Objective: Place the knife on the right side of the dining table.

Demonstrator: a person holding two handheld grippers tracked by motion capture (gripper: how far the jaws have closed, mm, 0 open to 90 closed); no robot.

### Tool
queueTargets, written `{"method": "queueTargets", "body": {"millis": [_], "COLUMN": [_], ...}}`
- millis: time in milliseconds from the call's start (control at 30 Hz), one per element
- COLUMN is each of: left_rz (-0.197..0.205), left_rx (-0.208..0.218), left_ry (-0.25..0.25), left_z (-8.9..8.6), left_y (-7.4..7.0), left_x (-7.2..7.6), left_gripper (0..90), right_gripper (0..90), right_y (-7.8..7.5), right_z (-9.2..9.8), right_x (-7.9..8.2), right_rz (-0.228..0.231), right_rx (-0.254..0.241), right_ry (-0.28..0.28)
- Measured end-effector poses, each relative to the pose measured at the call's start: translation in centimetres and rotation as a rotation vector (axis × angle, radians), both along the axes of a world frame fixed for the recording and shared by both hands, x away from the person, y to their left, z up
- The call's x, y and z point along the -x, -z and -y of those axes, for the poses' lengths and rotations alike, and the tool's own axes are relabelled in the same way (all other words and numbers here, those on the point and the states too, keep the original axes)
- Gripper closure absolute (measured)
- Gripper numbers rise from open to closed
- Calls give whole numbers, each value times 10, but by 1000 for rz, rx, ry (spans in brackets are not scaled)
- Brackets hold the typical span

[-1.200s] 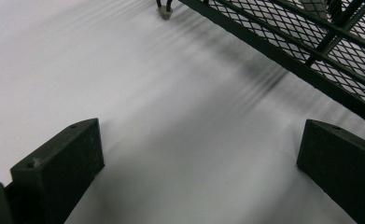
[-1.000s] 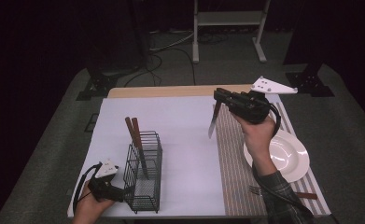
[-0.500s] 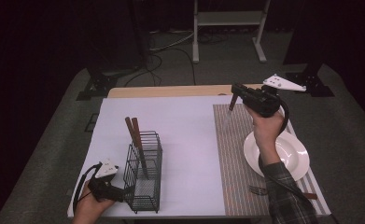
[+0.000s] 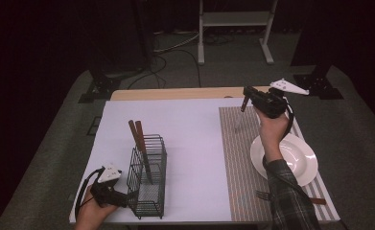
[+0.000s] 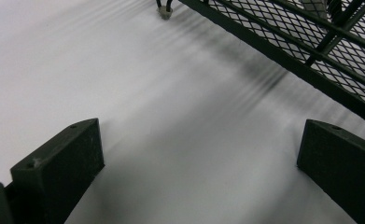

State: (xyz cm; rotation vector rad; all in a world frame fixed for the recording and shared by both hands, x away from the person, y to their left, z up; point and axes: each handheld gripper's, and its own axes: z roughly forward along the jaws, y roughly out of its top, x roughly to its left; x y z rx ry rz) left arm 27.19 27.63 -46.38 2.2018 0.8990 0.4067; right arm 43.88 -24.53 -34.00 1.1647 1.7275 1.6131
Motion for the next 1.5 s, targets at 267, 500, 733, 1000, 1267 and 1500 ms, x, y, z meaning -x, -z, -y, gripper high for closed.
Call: {"method": "queueTargets", "body": {"millis": [267, 500, 733, 1000, 1267, 1500], "left_rz": [0, 2, 0, 0, 0, 0], "left_rx": [0, -2, 0, 0, 0, 0], "left_ry": [0, 1, 0, 0, 0, 0], "left_z": [0, 0, 0, 0, 0, 0], "left_y": [0, 0, 0, 0, 0, 0], "left_x": [0, 0, 0, 0, 0, 0], "left_gripper": [0, 0, 0, 0, 0, 0], "right_gripper": [797, 782, 763, 734, 713, 692], "right_y": [11, 12, 16, 21, 26, 31], "right_z": [2, 9, 25, 40, 53, 64], "right_x": [-6, -3, 0, 4, 8, 10], "right_rz": [-14, -20, -35, -57, -79, -95], "right_rx": [-17, -6, -13, -7, -8, -8], "right_ry": [28, 63, 92, 124, 153, 171]}}
